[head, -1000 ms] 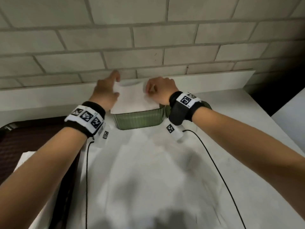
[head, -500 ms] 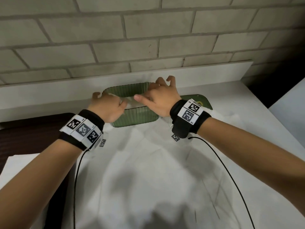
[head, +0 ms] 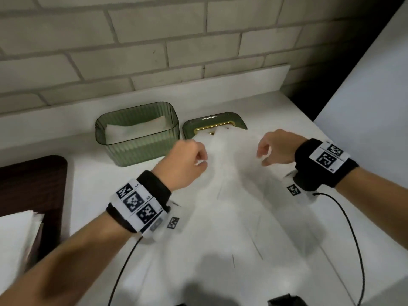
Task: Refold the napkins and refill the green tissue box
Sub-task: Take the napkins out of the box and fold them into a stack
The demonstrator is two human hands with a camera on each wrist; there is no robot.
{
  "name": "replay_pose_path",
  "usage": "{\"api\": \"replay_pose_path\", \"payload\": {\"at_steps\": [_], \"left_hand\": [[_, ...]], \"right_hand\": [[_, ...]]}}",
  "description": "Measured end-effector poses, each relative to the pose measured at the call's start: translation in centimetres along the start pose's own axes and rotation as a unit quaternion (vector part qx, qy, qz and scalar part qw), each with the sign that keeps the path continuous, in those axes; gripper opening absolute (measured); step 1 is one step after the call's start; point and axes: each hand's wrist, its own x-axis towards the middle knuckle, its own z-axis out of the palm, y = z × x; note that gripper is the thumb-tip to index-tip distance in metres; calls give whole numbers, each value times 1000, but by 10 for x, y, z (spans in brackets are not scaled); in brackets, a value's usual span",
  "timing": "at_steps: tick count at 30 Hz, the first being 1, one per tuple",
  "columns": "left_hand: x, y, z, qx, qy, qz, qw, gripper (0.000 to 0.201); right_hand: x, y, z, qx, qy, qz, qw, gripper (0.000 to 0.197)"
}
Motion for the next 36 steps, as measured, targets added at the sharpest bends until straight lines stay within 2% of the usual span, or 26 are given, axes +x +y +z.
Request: {"api": "replay_pose_path", "payload": {"at_steps": [2, 5, 9, 11, 13, 16, 18, 20, 24, 26, 29, 32, 34, 36], "left_hand": [[17, 13, 25, -35, -75, -26, 996, 21], [42, 31, 49, -5, -139, -29, 990, 43], [67, 53, 68, 129, -216, 53, 966, 75], [76, 60, 77, 182, -244, 86, 949, 78], [81, 63, 82, 204, -259, 98, 939, 68], [80, 67, 84, 223, -251, 110, 936, 47], [77, 70, 88, 240, -243, 109, 933, 44], [72, 72, 94, 276, -247, 100, 924, 51], [64, 73, 107, 327, -254, 77, 907, 70], [64, 75, 112, 341, -247, 71, 904, 70], [67, 80, 113, 339, -230, 70, 909, 65], [68, 81, 100, 268, -188, 95, 940, 46], [70, 72, 86, 138, -157, 69, 976, 46], [72, 59, 71, 3, -116, 40, 993, 51]], "right_hand": [[-11, 19, 15, 11, -20, 30, 999, 36], [-33, 38, 32, 55, -33, 59, 996, 46], [-59, 45, 54, 55, -37, 66, 996, 74], [-63, 44, 63, 45, -17, 58, 997, 81], [-64, 46, 68, 49, -8, 57, 997, 76], [-64, 48, 69, 79, -22, 53, 995, 61], [-66, 46, 71, 86, -21, 41, 995, 47], [-69, 46, 71, 90, -5, 30, 995, 35], [-75, 50, 61, 159, 16, 15, 987, 28], [-80, 50, 53, 191, 19, 2, 981, 25], [-85, 51, 47, 230, 28, -13, 973, 30], [-91, 54, 42, 247, 30, -34, 968, 12], [-96, 57, 36, 254, 46, -36, 965, 7], [-100, 63, 28, 267, 69, -47, 960, 8]]}}
